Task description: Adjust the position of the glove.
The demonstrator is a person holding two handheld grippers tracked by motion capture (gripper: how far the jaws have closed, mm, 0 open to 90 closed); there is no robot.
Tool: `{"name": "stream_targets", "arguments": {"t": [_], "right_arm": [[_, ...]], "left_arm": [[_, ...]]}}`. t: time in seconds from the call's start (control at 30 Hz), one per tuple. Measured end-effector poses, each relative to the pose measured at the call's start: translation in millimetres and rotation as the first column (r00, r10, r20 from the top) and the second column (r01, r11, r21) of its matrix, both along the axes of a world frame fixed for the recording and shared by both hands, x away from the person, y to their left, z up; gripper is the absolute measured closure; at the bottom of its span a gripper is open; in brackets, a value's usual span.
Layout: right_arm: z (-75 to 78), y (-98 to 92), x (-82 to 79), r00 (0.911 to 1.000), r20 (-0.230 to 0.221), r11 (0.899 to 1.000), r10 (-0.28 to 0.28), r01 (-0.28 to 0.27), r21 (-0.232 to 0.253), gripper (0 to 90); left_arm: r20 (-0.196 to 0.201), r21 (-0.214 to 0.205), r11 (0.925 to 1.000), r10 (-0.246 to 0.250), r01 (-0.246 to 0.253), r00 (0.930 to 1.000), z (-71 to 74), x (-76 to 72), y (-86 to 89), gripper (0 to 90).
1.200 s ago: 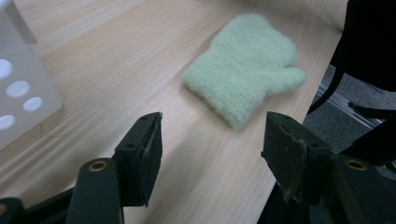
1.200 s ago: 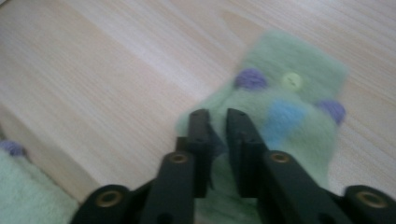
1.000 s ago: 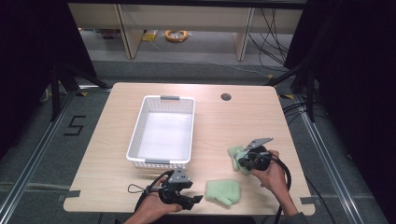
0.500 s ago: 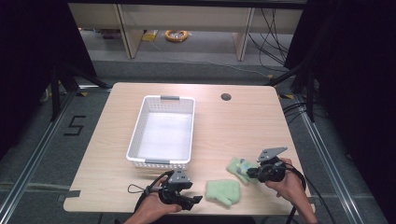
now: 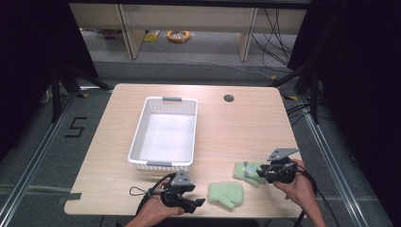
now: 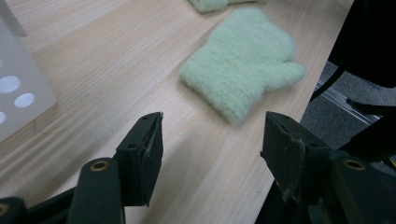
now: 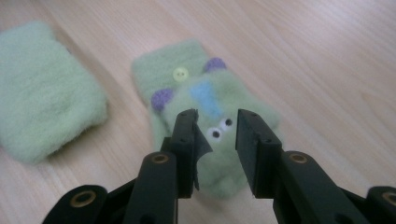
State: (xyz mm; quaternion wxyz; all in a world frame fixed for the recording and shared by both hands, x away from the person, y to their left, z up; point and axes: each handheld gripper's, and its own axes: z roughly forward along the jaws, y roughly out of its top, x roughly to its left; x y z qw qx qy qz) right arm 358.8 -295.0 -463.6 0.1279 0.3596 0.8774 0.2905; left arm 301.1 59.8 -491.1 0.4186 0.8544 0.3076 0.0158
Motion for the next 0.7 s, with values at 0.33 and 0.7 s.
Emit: {"name": "stream_targets", "arguments": {"t": [0.33, 0.7], "right_arm": [[-16.8, 26.0, 24.8, 0.9948, -0.095, 0.996, 0.035, -0.043, -0.084, 58.0], [-20.1, 22.3, 25.2, 0.993, -0.118, 0.999, -0.006, 0.0, -0.051, 84.4]], "left_arm": [[-0.003, -0.009, 0.9999, 0.009, -0.009, 1.0, 1.0, 0.9, 1.1, 37.7], [-0.012, -0.017, 0.9997, 0.02, -0.02, 0.9997, 2.4, 1.5, 2.5, 37.4]]}}
